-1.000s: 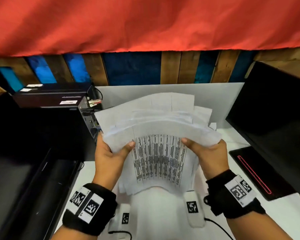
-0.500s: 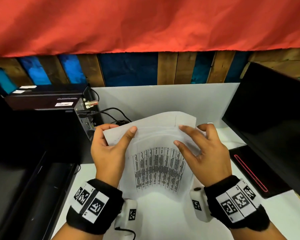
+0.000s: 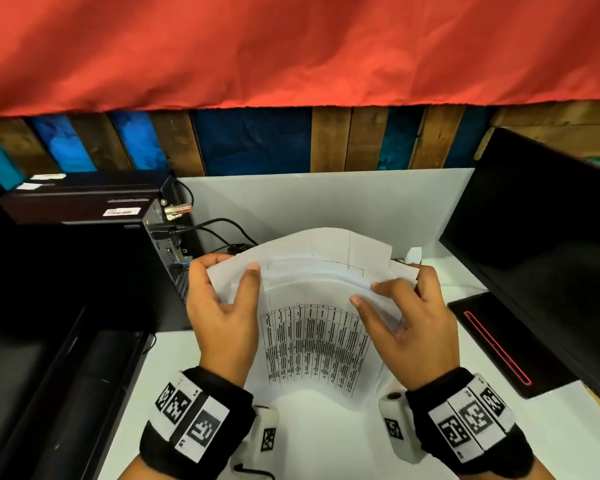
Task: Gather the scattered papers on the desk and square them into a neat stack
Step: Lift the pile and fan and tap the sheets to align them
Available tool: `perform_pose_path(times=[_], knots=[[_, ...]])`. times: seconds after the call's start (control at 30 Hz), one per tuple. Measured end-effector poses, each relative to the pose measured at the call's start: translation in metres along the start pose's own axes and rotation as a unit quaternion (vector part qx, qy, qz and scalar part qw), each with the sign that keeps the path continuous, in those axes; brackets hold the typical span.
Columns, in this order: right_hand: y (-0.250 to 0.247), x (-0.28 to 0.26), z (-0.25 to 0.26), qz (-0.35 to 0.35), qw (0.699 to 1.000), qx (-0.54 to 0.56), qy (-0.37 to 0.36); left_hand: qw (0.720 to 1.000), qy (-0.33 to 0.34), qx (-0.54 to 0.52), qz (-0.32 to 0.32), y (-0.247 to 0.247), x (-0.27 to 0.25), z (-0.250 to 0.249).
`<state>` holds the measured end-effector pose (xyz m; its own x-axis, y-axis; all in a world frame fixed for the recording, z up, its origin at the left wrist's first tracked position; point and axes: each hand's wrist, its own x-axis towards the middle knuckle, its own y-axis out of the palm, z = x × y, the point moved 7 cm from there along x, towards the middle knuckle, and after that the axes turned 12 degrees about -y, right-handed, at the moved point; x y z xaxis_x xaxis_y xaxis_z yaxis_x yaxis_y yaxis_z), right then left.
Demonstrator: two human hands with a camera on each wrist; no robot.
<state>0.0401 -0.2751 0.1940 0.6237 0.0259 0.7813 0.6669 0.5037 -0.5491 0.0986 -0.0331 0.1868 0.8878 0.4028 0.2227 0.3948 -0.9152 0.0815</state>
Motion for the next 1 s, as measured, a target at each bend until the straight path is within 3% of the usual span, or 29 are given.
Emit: perform_pose_path(times=[0.2,0.5,0.67,0.83,1.0], knots=[[-0.011,-0.001,0.012,-0.078,0.996,0.029,-0.043,0.999,-0.008,0.013,-0.032,0.003,-0.001,-0.004],[-0.007,0.008,0.009,0.013,1.0,-0.002,-0.023,1.0,0.019,0.02,-0.014,-0.007,-0.004,0.003],[-0.013,0.005,0.01,-0.031,0.999,0.034,-0.013,1.0,0.027,0.01,-0.007,-0.007,-0.007,-0.002],[-0.008,0.009,0.011,0.02,1.0,-0.006,0.013,1.0,-0.005,0.001,-0.03,-0.005,-0.003,0.002],[-0.009,0.006,0.006,0.012,1.0,0.003,0.019,0.999,-0.011,0.021,-0.022,-0.008,0.003,0.009]])
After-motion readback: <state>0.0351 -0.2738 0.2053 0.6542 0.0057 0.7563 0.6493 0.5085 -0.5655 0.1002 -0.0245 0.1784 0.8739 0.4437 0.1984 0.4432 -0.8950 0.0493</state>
